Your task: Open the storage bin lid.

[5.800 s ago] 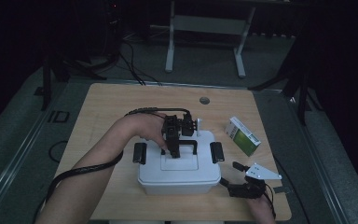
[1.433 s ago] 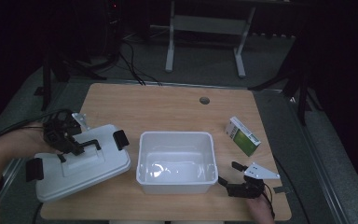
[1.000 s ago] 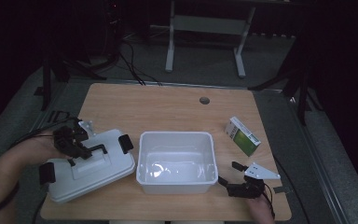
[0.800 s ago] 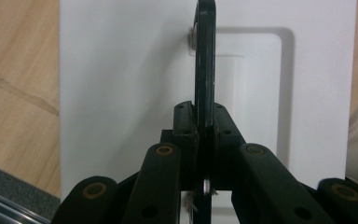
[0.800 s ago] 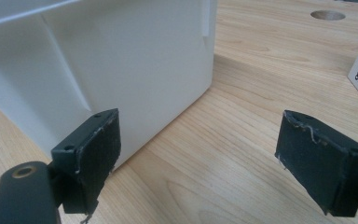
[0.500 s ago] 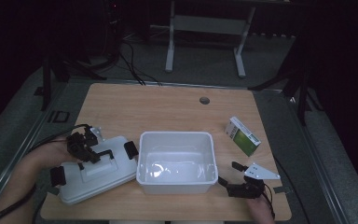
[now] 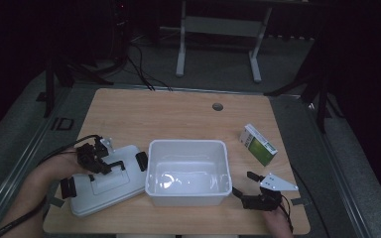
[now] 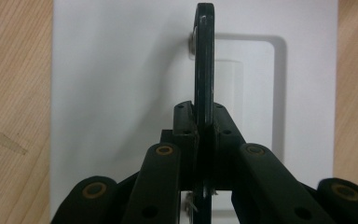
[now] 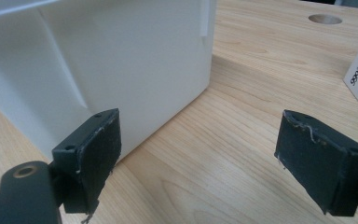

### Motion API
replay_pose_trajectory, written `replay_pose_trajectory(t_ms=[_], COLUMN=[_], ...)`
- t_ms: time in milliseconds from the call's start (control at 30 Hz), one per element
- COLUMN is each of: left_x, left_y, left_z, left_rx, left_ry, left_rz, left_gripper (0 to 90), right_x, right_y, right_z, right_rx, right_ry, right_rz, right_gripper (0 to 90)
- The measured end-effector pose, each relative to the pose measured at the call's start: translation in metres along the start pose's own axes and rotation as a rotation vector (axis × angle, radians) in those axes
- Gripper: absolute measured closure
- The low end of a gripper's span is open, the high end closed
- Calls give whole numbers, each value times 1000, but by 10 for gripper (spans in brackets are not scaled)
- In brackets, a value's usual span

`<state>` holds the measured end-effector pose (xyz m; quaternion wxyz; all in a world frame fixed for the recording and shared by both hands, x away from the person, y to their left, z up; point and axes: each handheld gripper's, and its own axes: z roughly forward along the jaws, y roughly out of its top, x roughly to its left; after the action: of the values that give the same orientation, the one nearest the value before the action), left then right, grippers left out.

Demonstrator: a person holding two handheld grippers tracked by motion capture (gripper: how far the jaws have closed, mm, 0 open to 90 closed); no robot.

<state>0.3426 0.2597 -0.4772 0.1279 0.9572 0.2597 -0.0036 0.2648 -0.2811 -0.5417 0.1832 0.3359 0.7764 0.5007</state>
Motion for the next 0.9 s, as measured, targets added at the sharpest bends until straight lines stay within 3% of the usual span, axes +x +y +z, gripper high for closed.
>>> replay_pose_trajectory(t_ms=[233, 300, 400, 467, 533, 733, 900], left_x=[2, 2, 2, 2, 2, 1, -1], left_y=[-3, -3, -2, -2, -2, -3, -2], left_z=[7, 7, 5, 3, 2, 2, 2], left_rx=[-7, -6, -19, -28, -33, -24, -2], left_ry=[-15, -39, -21, 22, 34, 21, 14], left_rz=[-9, -14, -24, -25, -24, -37, -27], left_gripper=[836, 831, 692, 585, 498, 369, 347], right_x=[0, 0, -1, -1, -2, -4, -7], right_y=[0, 0, 0, -1, -1, 1, 1], right_z=[0, 0, -1, -1, -2, -4, -6], right_rx=[-1, -1, -4, -3, -4, -12, -1], right_ry=[0, 3, 7, 7, 9, 20, 20], right_rz=[-5, -4, -3, 4, 14, 28, 39], right_gripper=[136, 136, 136, 136, 136, 137, 139])
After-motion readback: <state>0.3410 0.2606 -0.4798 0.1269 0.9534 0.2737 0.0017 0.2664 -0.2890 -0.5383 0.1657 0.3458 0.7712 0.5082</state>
